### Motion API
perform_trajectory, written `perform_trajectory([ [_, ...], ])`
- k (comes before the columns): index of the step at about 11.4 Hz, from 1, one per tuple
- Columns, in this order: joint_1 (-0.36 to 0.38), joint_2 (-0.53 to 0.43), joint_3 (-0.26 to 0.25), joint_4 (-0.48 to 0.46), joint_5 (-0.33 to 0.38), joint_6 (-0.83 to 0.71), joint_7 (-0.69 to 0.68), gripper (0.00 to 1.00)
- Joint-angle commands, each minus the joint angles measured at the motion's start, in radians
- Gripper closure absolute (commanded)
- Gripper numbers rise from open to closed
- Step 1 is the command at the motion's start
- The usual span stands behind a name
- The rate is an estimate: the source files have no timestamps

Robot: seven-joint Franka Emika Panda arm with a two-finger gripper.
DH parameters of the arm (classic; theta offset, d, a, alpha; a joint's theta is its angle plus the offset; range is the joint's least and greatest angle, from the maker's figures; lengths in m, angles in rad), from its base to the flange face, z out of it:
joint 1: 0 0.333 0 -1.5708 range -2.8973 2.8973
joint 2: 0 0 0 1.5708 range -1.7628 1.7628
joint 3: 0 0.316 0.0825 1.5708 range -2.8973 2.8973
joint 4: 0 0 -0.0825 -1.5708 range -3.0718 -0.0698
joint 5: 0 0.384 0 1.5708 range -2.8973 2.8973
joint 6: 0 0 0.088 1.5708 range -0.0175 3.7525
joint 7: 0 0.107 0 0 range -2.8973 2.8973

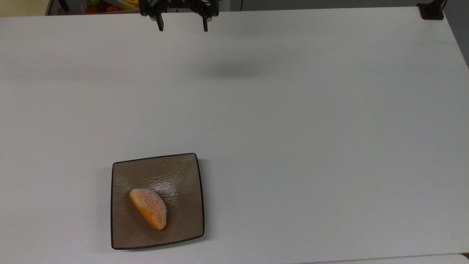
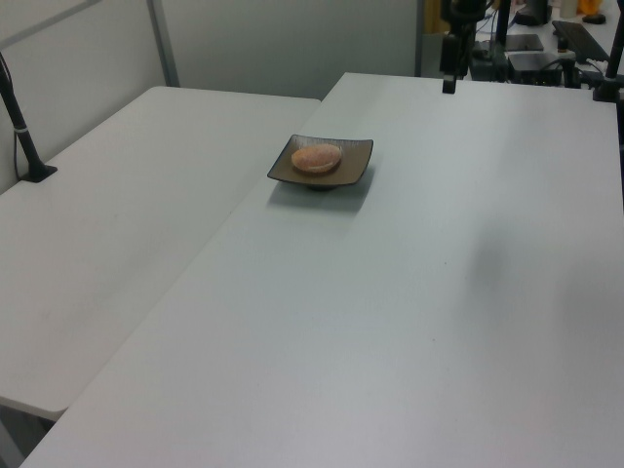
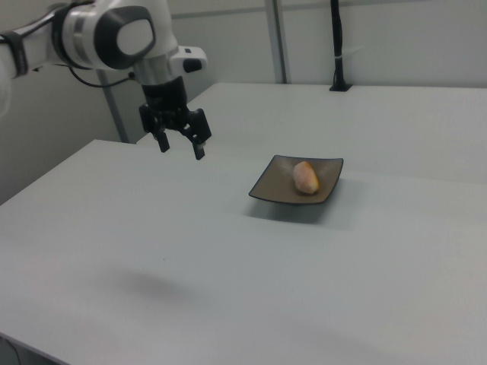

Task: Bread is placed on a ceramic plate

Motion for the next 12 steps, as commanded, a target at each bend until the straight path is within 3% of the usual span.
perform_trajectory([
  [1,0.018,-0.065,-0.004,-0.076,0.025,0.004,-0.007,0.0],
  [12,0.045,-0.062,-0.02,-0.097,0.024,0.027,0.005,0.0],
])
